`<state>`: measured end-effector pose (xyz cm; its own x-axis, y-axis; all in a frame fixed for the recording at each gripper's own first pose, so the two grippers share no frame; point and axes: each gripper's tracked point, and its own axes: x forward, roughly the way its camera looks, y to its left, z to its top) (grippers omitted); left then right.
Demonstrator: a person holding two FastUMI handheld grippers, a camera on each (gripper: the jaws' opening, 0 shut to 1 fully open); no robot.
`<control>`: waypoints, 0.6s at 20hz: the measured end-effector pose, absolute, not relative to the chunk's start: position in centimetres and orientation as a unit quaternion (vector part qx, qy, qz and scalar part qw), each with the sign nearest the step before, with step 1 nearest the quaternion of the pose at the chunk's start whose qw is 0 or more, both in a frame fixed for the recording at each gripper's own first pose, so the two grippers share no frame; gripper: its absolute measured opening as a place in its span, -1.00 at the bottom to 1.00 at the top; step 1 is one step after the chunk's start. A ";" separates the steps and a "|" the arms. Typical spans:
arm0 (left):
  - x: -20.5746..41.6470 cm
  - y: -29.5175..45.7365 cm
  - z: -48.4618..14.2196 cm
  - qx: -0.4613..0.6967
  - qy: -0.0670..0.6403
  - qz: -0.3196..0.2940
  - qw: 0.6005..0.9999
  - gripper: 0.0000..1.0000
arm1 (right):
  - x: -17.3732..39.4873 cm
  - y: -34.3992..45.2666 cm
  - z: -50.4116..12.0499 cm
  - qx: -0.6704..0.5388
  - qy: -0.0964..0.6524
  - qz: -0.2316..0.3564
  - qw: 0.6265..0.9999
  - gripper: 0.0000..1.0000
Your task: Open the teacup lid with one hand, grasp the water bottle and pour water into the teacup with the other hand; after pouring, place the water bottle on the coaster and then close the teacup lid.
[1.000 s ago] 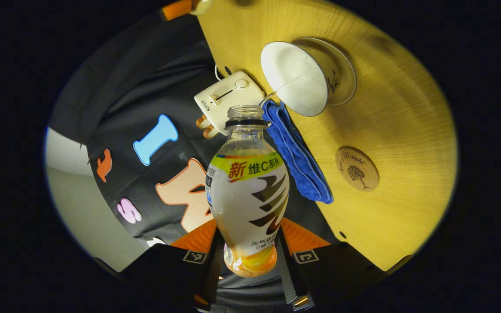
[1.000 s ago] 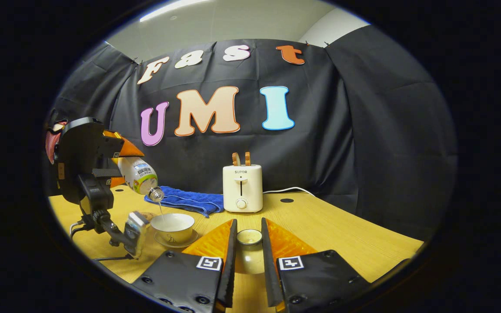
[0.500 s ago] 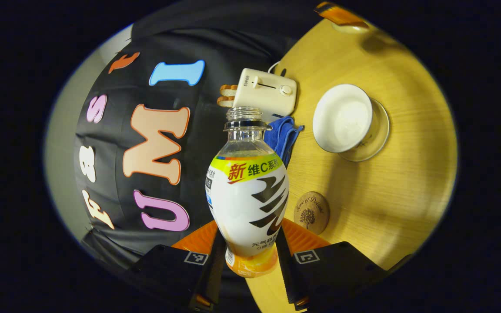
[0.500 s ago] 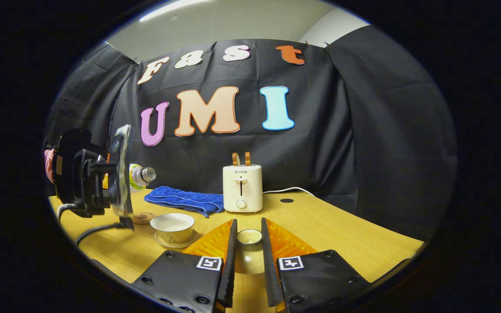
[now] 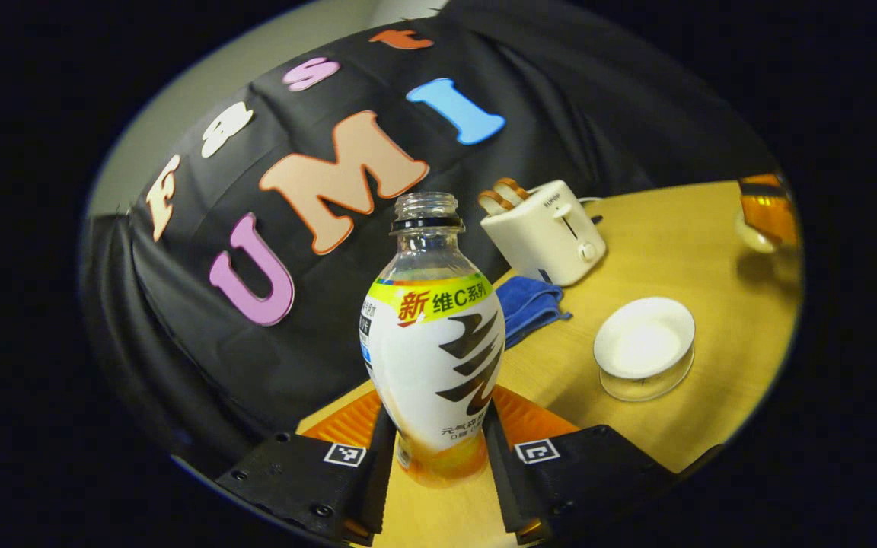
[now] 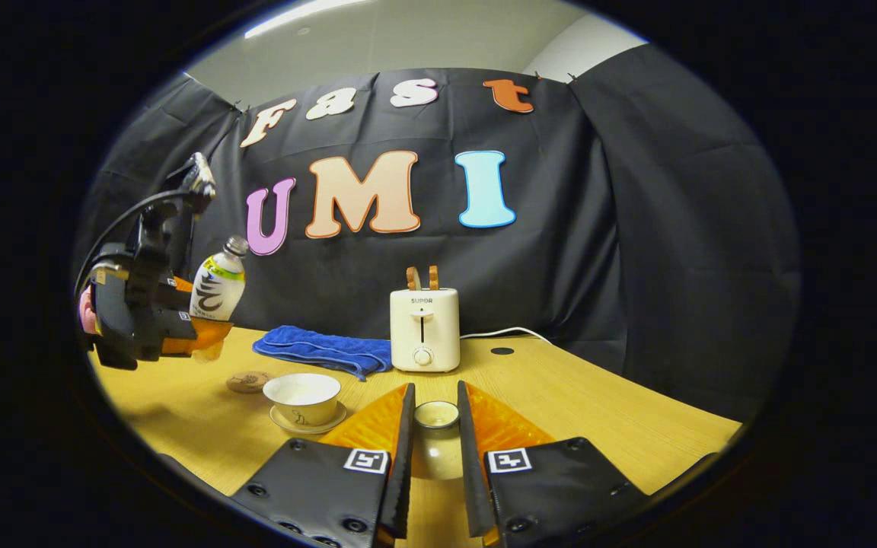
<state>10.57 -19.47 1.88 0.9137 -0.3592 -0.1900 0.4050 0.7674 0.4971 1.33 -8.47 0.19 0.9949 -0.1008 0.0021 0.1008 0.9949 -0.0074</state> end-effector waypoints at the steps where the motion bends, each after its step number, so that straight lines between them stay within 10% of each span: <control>1: 10.9 -19.3 2.2 0.242 0.046 -0.202 0.948 0.11 | 1.4 -8.4 0.2 -0.003 0.000 -0.050 0.999 -0.35; 12: 13.8 -20.3 0.9 0.041 0.064 -0.200 0.977 0.11 | 1.3 -8.5 0.2 -0.004 -0.001 -0.050 0.999 -0.36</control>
